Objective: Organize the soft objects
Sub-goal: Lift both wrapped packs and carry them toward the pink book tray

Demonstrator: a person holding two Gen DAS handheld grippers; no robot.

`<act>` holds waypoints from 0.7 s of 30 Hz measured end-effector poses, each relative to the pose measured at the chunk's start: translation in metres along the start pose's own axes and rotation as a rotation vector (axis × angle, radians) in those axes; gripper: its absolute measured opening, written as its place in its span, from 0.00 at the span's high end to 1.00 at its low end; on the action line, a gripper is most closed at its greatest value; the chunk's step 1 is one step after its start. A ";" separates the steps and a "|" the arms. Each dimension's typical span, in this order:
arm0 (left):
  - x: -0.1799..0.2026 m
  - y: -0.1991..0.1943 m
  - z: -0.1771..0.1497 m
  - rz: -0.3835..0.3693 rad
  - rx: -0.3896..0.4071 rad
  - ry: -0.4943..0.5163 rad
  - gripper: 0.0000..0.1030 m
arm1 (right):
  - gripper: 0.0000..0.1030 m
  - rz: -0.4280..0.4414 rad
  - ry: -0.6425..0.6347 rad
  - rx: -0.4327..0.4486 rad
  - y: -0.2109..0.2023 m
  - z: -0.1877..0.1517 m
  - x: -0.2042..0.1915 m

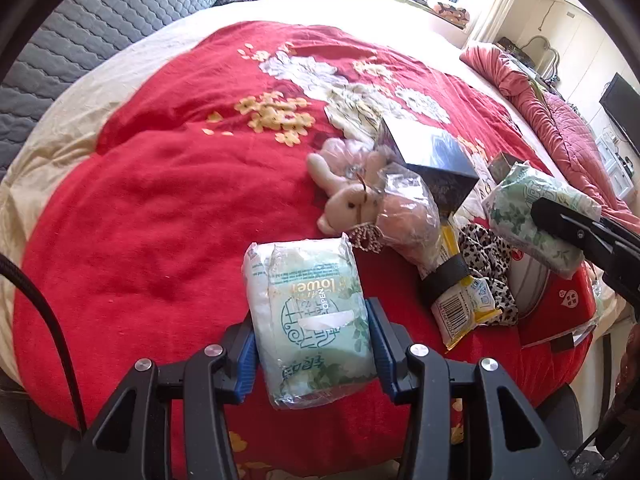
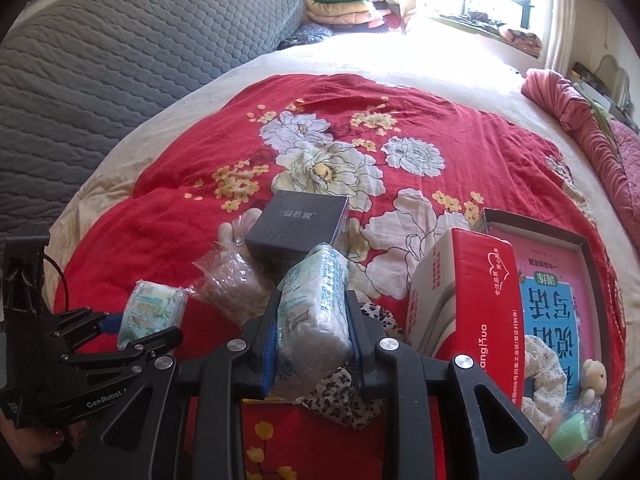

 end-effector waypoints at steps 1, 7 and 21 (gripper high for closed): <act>-0.001 -0.004 0.001 -0.003 0.010 -0.008 0.53 | 0.72 0.000 -0.001 0.005 -0.002 0.000 -0.001; 0.000 -0.030 0.009 -0.002 0.078 -0.015 0.53 | 0.72 0.006 -0.008 0.042 -0.020 0.003 -0.006; 0.029 -0.103 0.030 -0.033 0.206 0.015 0.53 | 0.72 -0.014 -0.008 0.153 -0.087 0.011 -0.004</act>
Point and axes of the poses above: each gripper's, at about its wrist camera, not at the fingertips, and y roughly the way its jaws point, x to its right, z to its top, the point moved 6 cm from there along y, roughly the way its jaws point, and after that the axes turned 9 degrees about -x, right-handed, at the moved point
